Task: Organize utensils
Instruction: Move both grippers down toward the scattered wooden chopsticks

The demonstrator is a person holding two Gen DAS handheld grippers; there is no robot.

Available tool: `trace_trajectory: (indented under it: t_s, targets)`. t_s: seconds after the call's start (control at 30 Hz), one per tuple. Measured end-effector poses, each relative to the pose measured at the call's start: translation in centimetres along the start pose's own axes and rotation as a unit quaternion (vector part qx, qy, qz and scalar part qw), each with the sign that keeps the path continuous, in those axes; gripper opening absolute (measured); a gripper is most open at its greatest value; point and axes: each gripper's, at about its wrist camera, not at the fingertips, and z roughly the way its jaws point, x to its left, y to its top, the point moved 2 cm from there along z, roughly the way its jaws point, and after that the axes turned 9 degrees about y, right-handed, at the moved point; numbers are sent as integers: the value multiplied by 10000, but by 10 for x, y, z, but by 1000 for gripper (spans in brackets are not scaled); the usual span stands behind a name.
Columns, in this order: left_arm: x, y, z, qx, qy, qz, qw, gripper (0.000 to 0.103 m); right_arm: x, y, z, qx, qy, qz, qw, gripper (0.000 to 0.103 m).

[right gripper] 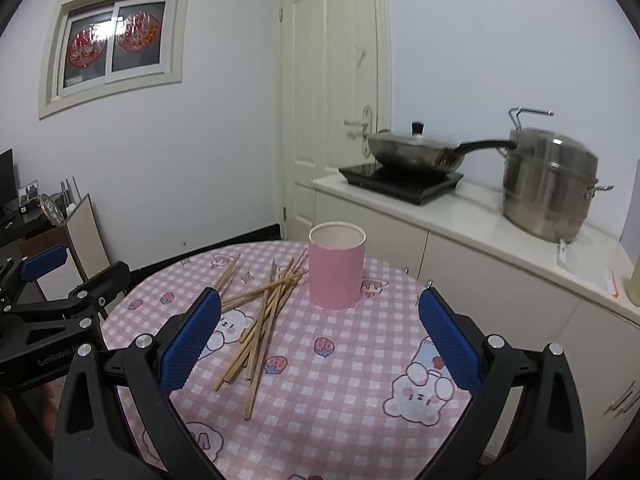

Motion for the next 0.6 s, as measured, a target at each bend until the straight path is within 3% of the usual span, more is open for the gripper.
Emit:
trace_trajectory:
  t_s: [0.37, 0.53, 0.6]
  targets:
    - [13, -20, 70, 881, 78, 20, 9961, 97, -4, -10, 65, 589, 72, -27, 9982, 95]
    - [17, -20, 106, 1295, -299, -43, 9911, 97, -1, -12, 96, 836, 151, -157, 9963, 95]
    - [17, -18, 122, 1466, -412, -69, 9883, 90, 4, -10, 110, 934, 232, -245, 9951, 95]
